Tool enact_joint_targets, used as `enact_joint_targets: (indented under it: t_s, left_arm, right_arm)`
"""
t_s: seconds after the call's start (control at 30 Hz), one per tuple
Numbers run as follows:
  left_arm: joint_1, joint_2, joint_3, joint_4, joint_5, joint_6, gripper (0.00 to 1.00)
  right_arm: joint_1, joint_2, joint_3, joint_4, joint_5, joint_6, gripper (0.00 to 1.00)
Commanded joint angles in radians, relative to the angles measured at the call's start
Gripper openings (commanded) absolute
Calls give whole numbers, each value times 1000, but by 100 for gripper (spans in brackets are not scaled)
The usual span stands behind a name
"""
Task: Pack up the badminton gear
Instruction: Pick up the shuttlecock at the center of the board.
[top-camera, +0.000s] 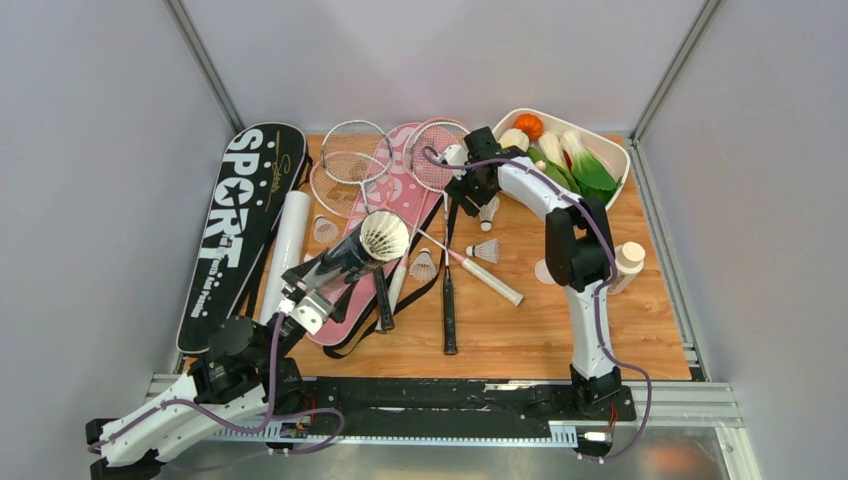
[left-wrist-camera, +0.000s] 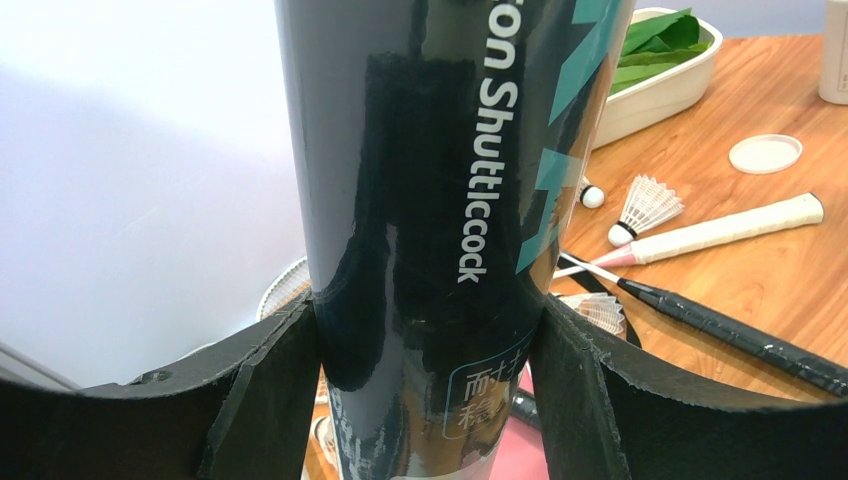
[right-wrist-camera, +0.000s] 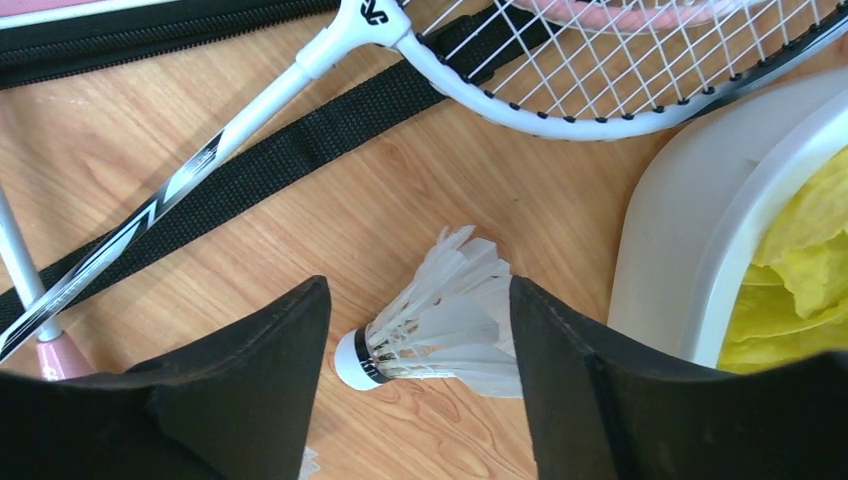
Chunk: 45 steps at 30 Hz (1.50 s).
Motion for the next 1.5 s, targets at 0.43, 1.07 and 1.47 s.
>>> enact_joint_targets:
  t_s: [0.43,1.07,1.47]
  left_arm:
    - [-1,21,5,53,15,2,0]
    - [-1,224,128,-67,-159,-198,0]
    - [-2,329,200,-139,-104,-410,0]
  right_arm:
    - [-56,-98,58,-135,-113,-21,0]
    - [-61,-601,19,102,-201,324,0]
    - [13,-1011,-160,438,-310,657,0]
